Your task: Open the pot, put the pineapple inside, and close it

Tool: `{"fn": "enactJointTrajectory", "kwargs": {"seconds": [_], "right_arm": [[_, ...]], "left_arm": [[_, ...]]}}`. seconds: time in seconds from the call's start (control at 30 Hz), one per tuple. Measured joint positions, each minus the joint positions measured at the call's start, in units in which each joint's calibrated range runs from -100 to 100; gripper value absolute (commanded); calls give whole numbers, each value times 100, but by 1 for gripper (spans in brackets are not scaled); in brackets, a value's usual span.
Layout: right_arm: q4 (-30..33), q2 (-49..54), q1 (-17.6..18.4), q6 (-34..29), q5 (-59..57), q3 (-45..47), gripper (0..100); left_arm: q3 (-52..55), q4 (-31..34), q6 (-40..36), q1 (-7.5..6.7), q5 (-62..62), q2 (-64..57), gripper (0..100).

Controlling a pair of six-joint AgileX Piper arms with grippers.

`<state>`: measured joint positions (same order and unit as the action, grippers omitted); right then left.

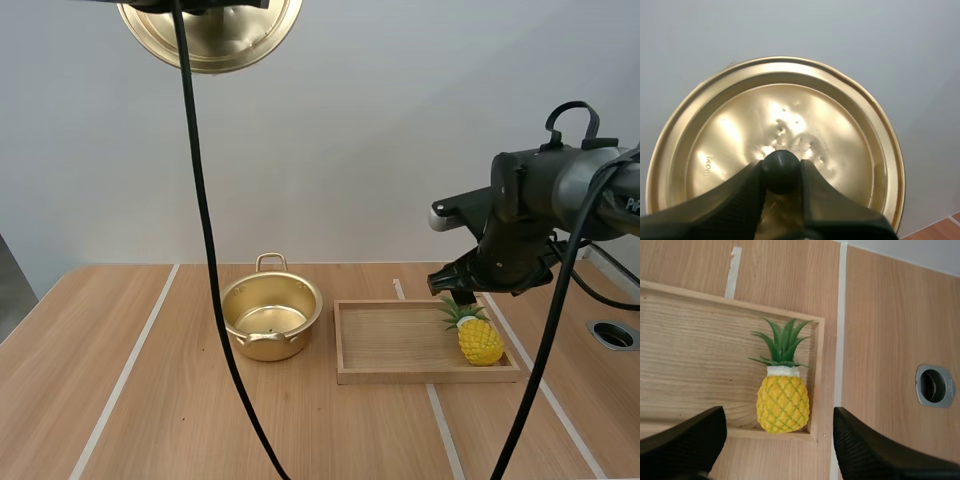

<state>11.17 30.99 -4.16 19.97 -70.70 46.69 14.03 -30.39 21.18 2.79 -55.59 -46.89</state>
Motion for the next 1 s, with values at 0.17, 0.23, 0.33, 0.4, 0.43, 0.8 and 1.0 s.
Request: {"fn": "enactJointTrajectory", "kwargs": {"seconds": [0.17,0.23,0.33,0.4,0.43,0.8,1.0], "right_arm": [[-88,-289,0,9,287,53,100],[-186,-418,0,9,359,53,100],[-254,-613,0,9,399,53,100],[-263,-742,0,9,414,53,100],[-263,-794,0,9,414,53,100],[19,-972,0,9,577,53,100],[298,-976,0,-98,666,53,100]], "left_arm": [[0,0,0,0,0,0,0],[0,0,0,0,0,0,0],[0,0,0,0,0,0,0],[0,0,0,0,0,0,0],[0,0,0,0,0,0,0],[0,0,0,0,0,0,0],[0,11,0,0,0,0,0]]}}
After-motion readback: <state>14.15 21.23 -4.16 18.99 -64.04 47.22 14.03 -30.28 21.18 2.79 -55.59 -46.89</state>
